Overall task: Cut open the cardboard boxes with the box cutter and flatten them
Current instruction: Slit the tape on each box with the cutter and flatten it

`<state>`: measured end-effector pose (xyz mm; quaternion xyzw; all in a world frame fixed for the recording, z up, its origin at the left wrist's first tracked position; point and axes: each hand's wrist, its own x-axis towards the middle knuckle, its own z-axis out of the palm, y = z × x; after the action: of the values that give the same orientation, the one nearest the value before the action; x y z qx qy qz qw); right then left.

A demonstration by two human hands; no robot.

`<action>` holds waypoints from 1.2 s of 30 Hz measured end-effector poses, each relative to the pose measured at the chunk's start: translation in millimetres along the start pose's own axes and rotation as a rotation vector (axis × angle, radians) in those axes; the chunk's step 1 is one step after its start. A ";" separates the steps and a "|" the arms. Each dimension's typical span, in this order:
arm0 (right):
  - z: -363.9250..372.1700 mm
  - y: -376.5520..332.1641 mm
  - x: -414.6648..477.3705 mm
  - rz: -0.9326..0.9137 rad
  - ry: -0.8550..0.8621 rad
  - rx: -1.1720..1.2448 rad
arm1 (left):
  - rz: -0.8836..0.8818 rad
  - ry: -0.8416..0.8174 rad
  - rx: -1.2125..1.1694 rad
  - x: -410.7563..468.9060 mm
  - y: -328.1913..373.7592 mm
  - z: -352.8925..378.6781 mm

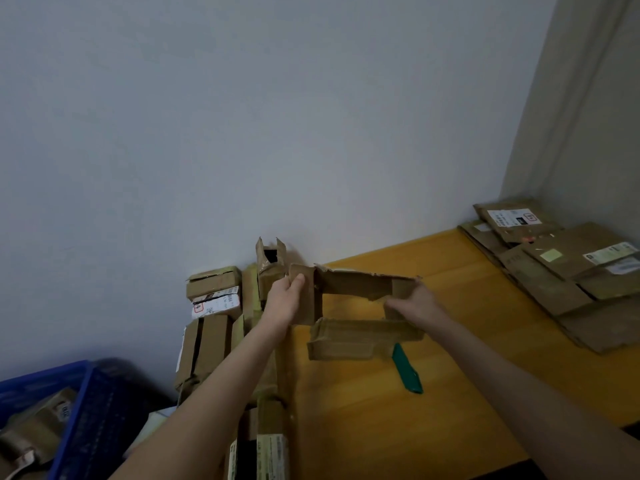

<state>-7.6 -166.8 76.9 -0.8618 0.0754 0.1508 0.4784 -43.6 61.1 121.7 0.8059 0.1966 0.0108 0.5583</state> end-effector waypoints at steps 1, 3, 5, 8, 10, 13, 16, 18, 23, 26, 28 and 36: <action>-0.2 -2.6 -2.6 -0.007 -0.008 0.027 | -0.010 0.008 -0.040 1.7 -0.5 -3.6; -0.2 1.0 0.2 0.014 -0.020 0.178 | -0.044 0.050 -0.137 6.4 -1.3 -12.3; -3.0 4.2 -0.7 0.137 0.013 0.484 | -0.096 0.075 -0.258 12.7 -4.0 -22.5; -8.2 12.7 -2.8 0.270 -0.146 0.945 | -0.124 0.026 -0.443 15.6 -7.9 -31.2; -12.3 19.1 -2.6 0.281 -0.325 1.022 | -0.155 0.001 -0.595 16.6 -10.9 -32.4; -6.6 27.5 0.2 0.358 -0.343 0.894 | -0.220 -0.054 -0.845 16.3 -12.2 -31.3; 7.5 32.8 -4.7 0.463 -0.311 0.661 | -0.257 -0.148 -0.995 12.7 -10.2 -26.7; 19.6 36.8 -7.2 0.521 -0.357 0.649 | -0.275 -0.212 -1.055 12.4 -10.5 -21.5; 39.5 39.7 -8.5 0.675 -0.432 0.773 | -0.299 -0.282 -1.243 8.1 -7.7 -12.5; 40.1 37.9 -9.1 0.632 -0.267 0.929 | -0.254 -0.316 -1.178 8.1 -8.8 -12.6; 36.6 41.9 -1.9 0.573 -0.138 0.944 | -0.233 -0.345 -1.041 12.7 -13.3 -26.0; 22.5 27.3 15.8 0.196 0.111 0.713 | -0.283 -0.504 -0.080 32.4 -29.5 -63.2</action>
<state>-4.5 -162.0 38.7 -0.6365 0.2310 0.1133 0.7271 -37.7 137.2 112.2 0.7251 0.1616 -0.2599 0.6168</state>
